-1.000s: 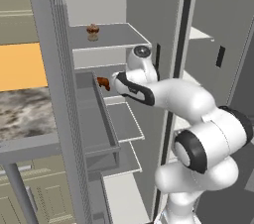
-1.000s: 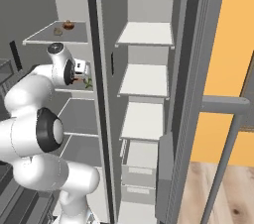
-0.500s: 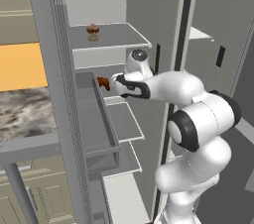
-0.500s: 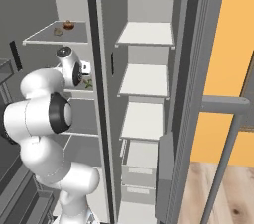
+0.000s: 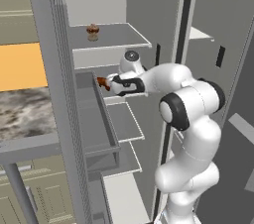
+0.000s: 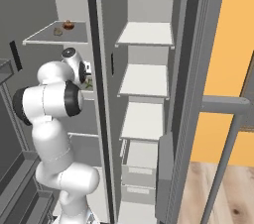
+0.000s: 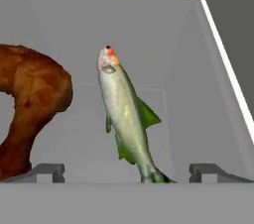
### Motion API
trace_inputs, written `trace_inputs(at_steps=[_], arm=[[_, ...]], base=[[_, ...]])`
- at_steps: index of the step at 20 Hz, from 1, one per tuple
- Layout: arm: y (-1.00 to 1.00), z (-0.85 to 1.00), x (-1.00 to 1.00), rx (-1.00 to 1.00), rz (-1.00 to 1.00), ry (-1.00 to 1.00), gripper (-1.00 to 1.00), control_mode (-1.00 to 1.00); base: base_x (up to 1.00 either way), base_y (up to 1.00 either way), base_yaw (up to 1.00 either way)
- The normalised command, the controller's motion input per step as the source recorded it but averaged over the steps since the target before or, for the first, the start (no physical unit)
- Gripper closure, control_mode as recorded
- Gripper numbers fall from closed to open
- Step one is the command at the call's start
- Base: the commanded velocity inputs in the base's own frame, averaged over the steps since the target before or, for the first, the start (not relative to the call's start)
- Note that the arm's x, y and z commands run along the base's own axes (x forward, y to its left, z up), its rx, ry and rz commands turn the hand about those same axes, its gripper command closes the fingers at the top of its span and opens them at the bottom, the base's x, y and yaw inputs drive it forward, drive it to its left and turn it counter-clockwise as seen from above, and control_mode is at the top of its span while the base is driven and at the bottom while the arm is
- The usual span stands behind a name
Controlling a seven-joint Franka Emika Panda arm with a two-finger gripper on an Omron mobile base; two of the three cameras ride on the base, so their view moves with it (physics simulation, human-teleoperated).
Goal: Gather the garlic and mushroom from the fridge and place them on a tray on the dining counter. Then gather the chicken drumstick and fish from the fridge and place them on the other tray.
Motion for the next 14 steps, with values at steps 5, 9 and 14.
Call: trace_inputs(at_steps=[5, 9, 14], arm=[[0.09, -0.17, 0.40, -0.01, 0.00, 0.01, -1.00, -1.00], [0.00, -0.17, 0.24, 0.00, 0.00, 0.00, -1.00, -1.00], [0.00, -0.22, 0.20, 0.00, 0.00, 0.00, -1.00, -1.00]], base=[[0.00, 0.00, 0.00], [0.00, 0.00, 0.00], [0.00, 0.00, 0.00]])
